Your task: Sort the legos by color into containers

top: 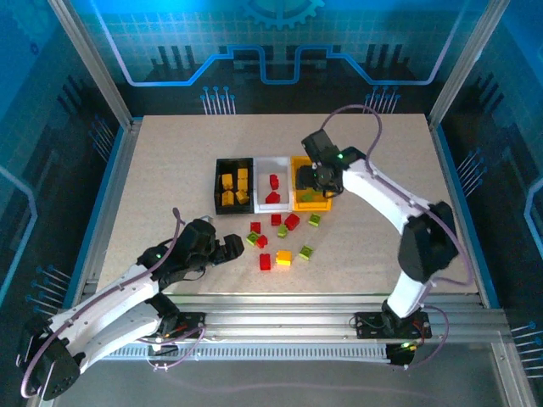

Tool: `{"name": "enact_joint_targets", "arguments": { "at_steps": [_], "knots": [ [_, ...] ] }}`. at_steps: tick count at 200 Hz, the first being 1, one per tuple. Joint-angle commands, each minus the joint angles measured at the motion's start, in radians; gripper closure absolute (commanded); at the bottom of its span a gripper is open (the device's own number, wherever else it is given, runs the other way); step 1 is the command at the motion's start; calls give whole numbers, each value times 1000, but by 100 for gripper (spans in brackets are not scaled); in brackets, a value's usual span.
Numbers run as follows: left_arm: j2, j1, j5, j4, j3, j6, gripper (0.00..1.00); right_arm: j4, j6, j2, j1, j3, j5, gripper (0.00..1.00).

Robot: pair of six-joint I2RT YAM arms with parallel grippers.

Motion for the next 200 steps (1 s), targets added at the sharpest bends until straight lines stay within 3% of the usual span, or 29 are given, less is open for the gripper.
{"name": "enact_joint_targets", "arguments": {
  "at_steps": [1,32,68,139,200],
  "knots": [
    [-10,6,-10,-16,23,10,1,-8,40,-97,67,-152,-15,29],
    [-5,9,-12,-1,13,9,1,36,99,-160,158,-361,-55,28],
    [15,11,-6,3,14,11,1,125,122,-125,246,-454,-95,28],
    [14,10,-1,12,-2,2,1,151,158,-8,265,-441,-63,26],
    [13,10,-1,9,-7,4,1,133,170,8,266,-455,-25,40]
  ]
}}
